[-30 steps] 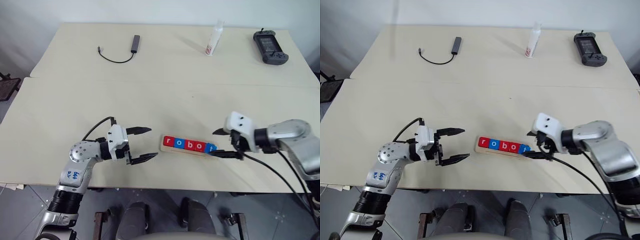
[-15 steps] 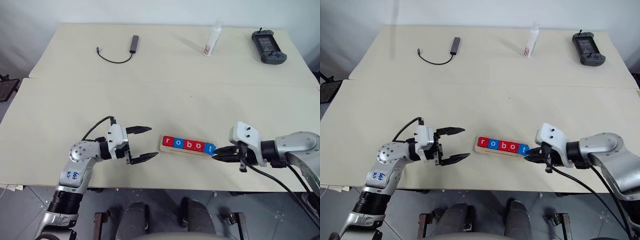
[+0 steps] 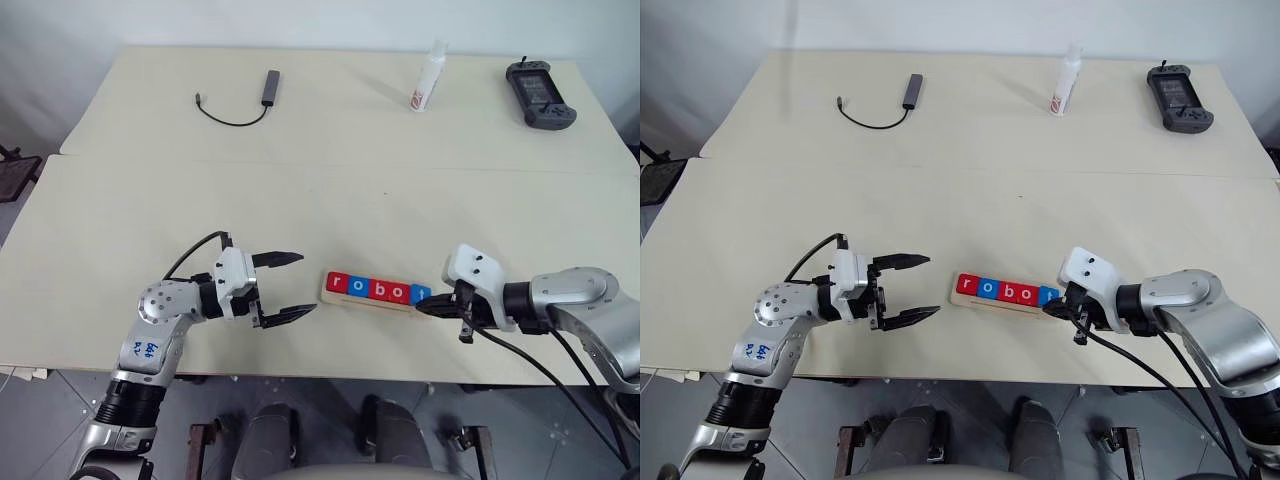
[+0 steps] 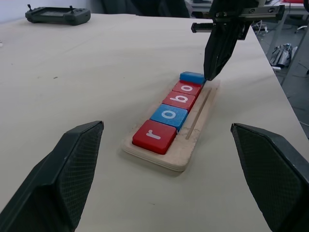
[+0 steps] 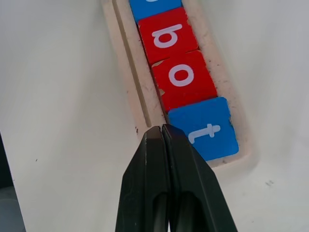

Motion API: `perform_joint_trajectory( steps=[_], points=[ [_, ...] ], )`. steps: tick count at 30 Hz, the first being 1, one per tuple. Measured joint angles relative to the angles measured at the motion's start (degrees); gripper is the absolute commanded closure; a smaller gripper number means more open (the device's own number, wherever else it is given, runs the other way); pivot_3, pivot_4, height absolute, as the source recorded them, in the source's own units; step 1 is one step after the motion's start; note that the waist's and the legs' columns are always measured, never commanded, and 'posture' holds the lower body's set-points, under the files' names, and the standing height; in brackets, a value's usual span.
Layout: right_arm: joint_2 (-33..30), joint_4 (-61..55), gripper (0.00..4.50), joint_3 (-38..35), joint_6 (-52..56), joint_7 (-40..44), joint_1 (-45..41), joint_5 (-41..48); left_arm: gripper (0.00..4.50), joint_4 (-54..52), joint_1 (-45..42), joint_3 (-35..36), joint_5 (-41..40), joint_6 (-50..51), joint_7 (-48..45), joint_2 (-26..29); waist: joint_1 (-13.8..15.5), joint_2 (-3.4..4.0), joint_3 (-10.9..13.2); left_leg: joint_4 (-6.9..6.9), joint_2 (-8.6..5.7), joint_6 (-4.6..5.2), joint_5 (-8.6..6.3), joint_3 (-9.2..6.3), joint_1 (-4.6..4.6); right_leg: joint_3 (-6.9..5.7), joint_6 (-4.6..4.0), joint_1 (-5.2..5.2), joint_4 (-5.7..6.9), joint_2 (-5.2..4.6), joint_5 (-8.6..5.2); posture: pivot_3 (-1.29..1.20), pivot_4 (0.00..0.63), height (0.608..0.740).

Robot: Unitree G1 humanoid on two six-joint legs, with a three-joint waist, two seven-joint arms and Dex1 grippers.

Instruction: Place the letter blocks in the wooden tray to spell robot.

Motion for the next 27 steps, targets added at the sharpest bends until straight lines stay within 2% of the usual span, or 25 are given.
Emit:
perform_joint_trajectory(
  steps=[9, 13, 14, 17, 21, 27],
  points=[
    [-2.6, 0.2, 4.46, -1.6, 0.0, 1.7, 0.9, 1.2, 0.0, 1.3, -0.4, 0.0, 0.0, 0.0, 0.0, -0.2, 0.0, 0.0, 0.0, 0.0, 0.0, 0.0, 0.0, 0.01, 0.0, 0.0, 0.0, 0.0, 0.0, 0.0, 0.0, 0.0, 0.15, 0.74],
    [-0.4, 0.6, 4.46, -9.9, -2.3, 1.4, 2.5, 4.3, 0.0, 1.3, -0.4, 0.0, 0.0, 0.0, 0.1, -0.1, 0.1, -0.01, 0.0, 0.0, 0.0, 0.0, 0.0, 0.0, 0.0, -0.01, 0.0, 0.01, 0.0, 0.0, 0.0, 0.0, 0.15, 0.74],
    [0.7, 0.9, 4.3, -12.3, -3.0, 0.9, 3.2, 5.0, 0.0, 1.3, -0.3, 0.2, 0.0, 0.0, 0.1, 0.2, 0.1, -0.01, 0.0, 0.0, 0.0, 0.0, 0.0, 0.0, 0.0, 0.0, 0.0, 0.01, 0.01, 0.0, 0.0, 0.0, 0.15, 0.74],
    [3.5, 1.2, 3.61, -20.0, -10.3, 2.2, 10.6, 6.1, 0.0, 1.3, 1.5, 1.5, 0.0, 0.0, -0.2, 2.1, 0.2, -0.03, 0.0, -0.1, -0.01, 0.0, 0.0, 0.0, -0.01, -0.03, 0.0, -0.01, -0.04, 0.01, 0.0, 0.0, 0.15, 0.74],
    [9.0, 5.2, 2.21, -27.2, -30.5, 11.8, 20.3, 6.2, 0.0, 1.8, 3.0, 4.6, -0.2, -0.5, -1.9, 6.5, 0.0, -0.03, 0.0, -0.08, -0.02, 0.01, -0.01, 0.08, 0.09, 0.03, 0.02, 0.07, -0.06, 0.02, 0.01, 0.0, 0.15, 0.74],
    [8.4, 12.6, 0.12, -31.9, -36.5, 16.9, 21.9, 7.9, 0.0, 4.7, 2.2, 7.6, -1.4, -1.5, -4.6, 10.0, -0.1, -0.01, 0.0, -0.05, 0.04, -0.01, 0.02, 0.11, 0.19, 0.09, 0.03, 0.07, 0.04, 0.04, 0.02, 0.0, 0.15, 0.74]
  ],
)
